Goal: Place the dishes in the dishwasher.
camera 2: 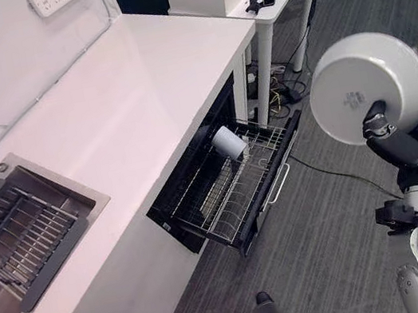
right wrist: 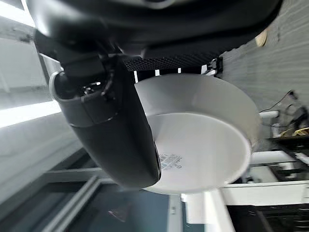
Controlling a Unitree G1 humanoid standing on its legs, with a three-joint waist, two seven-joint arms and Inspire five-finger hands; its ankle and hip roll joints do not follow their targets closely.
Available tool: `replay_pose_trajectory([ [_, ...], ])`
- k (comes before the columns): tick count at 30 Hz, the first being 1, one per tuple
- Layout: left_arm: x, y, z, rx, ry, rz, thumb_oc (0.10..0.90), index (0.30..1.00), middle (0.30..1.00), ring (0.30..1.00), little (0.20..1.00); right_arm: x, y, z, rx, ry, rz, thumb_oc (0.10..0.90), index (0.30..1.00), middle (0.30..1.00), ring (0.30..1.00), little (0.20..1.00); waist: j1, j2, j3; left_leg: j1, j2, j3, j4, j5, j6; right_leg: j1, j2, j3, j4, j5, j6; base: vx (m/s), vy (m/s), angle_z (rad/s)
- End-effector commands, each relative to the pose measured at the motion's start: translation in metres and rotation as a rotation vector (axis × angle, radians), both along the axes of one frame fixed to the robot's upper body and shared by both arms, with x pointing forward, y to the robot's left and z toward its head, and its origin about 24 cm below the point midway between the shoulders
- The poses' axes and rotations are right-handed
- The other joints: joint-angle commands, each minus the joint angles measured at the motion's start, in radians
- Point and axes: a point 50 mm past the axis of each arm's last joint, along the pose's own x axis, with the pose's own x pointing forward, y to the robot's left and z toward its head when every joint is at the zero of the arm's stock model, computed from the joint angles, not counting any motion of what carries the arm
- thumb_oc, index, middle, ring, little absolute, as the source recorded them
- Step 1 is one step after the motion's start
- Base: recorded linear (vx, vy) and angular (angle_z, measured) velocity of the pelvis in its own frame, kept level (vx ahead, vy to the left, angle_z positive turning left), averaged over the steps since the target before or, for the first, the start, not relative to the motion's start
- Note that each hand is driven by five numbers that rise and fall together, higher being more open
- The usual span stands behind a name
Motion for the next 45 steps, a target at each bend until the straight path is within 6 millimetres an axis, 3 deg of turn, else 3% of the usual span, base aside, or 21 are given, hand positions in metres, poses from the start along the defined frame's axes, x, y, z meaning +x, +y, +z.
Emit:
replay_pose_trajectory([
  [1, 0.012, 0.013, 0.006, 0.012, -0.028, 0.01, 0.8, 0.9, 0.9, 0.9, 0.9, 0.009, 0.025, 0.072, -0.276, -0.319, 0.105, 0.4, 0.3, 0.3, 0.3, 0.3, 0.035, -0.037, -0.01, 0.035, 0.059, -0.016, 0.062, -0.118, -0.043, -0.021, -0.043, -0.103, 0.096, -0.094, 0.03, -0.02, -0.016, 0.05],
  [3, 0.007, 0.013, 0.005, 0.017, -0.016, -0.002, 0.8, 0.9, 0.9, 0.9, 0.9, 0.021, 0.03, 0.062, -0.461, -0.195, 0.127, 0.4, 0.3, 0.3, 0.3, 0.3, 0.056, -0.048, -0.002, 0.03, 0.053, -0.024, 0.062, -0.117, -0.042, -0.022, -0.049, -0.122, 0.096, -0.095, 0.026, -0.02, -0.026, 0.08],
  [6, 0.008, 0.015, 0.005, 0.023, -0.02, -0.007, 0.8, 0.9, 0.9, 0.9, 0.9, 0.027, 0.034, 0.059, -0.559, -0.155, 0.132, 0.4, 0.3, 0.3, 0.3, 0.3, 0.067, -0.053, 0.002, 0.024, 0.052, -0.031, 0.062, -0.115, -0.043, -0.023, -0.05, -0.133, 0.096, -0.095, 0.022, -0.01, -0.009, 0.02],
  [13, 0.016, 0.024, 0.01, 0.052, -0.032, -0.031, 0.8, 0.9, 0.9, 0.9, 0.9, 0.037, 0.044, 0.068, -0.936, -0.089, 0.104, 0.4, 0.3, 0.3, 0.3, 0.3, 0.097, -0.07, 0.015, 0.0, 0.048, -0.058, 0.062, -0.109, -0.043, -0.036, -0.045, -0.151, 0.096, -0.093, 0.021, -0.05, -0.046, 0.15],
  [15, 0.018, 0.032, 0.013, 0.079, -0.039, -0.038, 0.8, 0.9, 0.9, 0.9, 0.9, 0.04, 0.049, 0.072, -1.161, -0.072, 0.079, 0.4, 0.3, 0.3, 0.3, 0.3, 0.113, -0.077, 0.018, -0.013, 0.052, -0.068, 0.062, -0.105, -0.044, -0.038, -0.041, -0.163, 0.096, -0.094, 0.023, -0.04, -0.069, 0.21],
  [18, 0.022, 0.043, 0.018, 0.115, -0.053, -0.039, 0.8, 0.9, 0.9, 0.9, 0.9, 0.044, 0.049, 0.074, -1.349, -0.055, 0.055, 0.4, 0.3, 0.3, 0.3, 0.3, 0.131, -0.083, 0.024, -0.031, 0.053, -0.087, 0.062, -0.096, -0.047, -0.041, -0.033, -0.173, 0.096, -0.095, 0.023, -0.06, -0.097, 0.2],
  [24, 0.027, 0.056, 0.024, 0.145, -0.061, -0.049, 0.8, 0.9, 0.9, 0.9, 0.9, 0.043, 0.047, 0.078, -1.48, -0.071, 0.038, 0.4, 0.3, 0.3, 0.3, 0.3, 0.148, -0.089, 0.037, -0.053, 0.054, -0.11, 0.062, -0.085, -0.049, -0.043, -0.024, -0.183, 0.096, -0.1, 0.018, -0.04, -0.048, 0.12],
  [33, 0.025, 0.059, 0.025, 0.152, -0.04, -0.085, 0.8, 0.9, 0.9, 0.9, 0.9, 0.041, 0.061, 0.082, -1.666, -0.107, 0.129, 0.4, 0.3, 0.3, 0.3, 0.3, 0.167, -0.097, 0.037, -0.05, 0.054, -0.125, 0.062, -0.08, -0.049, -0.022, -0.02, -0.197, 0.096, -0.106, 0.015, 0.03, -0.022, 0.1],
  [37, 0.027, 0.059, 0.025, 0.159, -0.037, -0.097, 0.8, 0.9, 0.9, 0.9, 0.9, 0.046, 0.061, 0.075, -1.657, -0.076, 0.158, 0.4, 0.3, 0.3, 0.3, 0.3, 0.177, -0.097, 0.039, -0.047, 0.052, -0.13, 0.062, -0.079, -0.048, -0.017, -0.021, -0.204, 0.096, -0.106, 0.015, 0.04, -0.009, 0.03],
  [45, 0.042, 0.058, 0.03, 0.165, -0.05, -0.127, 0.8, 0.9, 0.9, 0.9, 0.9, 0.08, 0.054, 0.041, -1.466, 0.067, 0.134, 0.4, 0.3, 0.3, 0.3, 0.3, 0.213, -0.081, 0.076, -0.058, 0.039, -0.157, 0.062, -0.068, -0.039, -0.014, -0.025, -0.224, 0.096, -0.102, 0.008, 0.0, -0.003, 0.03],
])
